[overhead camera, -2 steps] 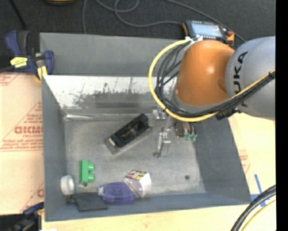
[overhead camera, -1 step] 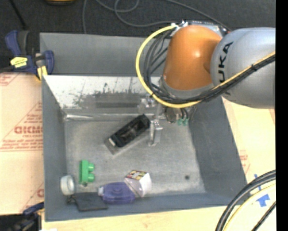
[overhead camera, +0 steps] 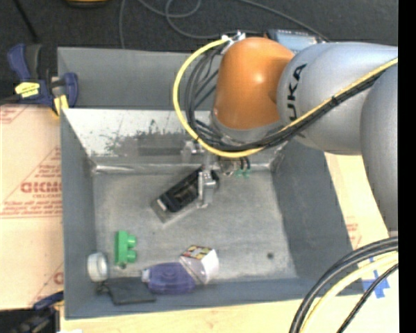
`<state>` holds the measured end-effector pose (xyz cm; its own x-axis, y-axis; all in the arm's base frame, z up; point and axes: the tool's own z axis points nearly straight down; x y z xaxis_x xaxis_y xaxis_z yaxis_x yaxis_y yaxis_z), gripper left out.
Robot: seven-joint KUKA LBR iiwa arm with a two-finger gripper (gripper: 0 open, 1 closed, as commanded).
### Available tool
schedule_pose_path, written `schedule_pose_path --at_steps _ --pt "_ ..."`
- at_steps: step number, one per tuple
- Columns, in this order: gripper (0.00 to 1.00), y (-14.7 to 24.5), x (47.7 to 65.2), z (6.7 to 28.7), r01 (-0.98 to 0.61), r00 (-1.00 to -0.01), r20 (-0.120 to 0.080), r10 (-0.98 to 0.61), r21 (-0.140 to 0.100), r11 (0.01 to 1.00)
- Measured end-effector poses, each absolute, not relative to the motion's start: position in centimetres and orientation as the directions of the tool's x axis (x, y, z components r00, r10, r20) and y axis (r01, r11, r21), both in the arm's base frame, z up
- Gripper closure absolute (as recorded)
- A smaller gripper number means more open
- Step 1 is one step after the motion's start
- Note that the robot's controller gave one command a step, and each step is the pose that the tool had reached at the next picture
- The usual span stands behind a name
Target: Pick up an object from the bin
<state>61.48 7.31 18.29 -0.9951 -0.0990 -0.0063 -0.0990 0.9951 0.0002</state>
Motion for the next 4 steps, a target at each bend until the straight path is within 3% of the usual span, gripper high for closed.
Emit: schedule_pose_path --at_steps 1,2,4 --pt "0.00 7.8 60.9 13.3 -0.001 -1.000 -0.006 -0.001 0.002 1.000" --pt "1.00 9.6 63.4 9.3 -0.051 -0.999 -0.004 -0.051 0.002 0.999" --pt "1.00 9.6 63.4 9.4 -0.051 -0.999 -0.004 -0.051 0.002 0.999"
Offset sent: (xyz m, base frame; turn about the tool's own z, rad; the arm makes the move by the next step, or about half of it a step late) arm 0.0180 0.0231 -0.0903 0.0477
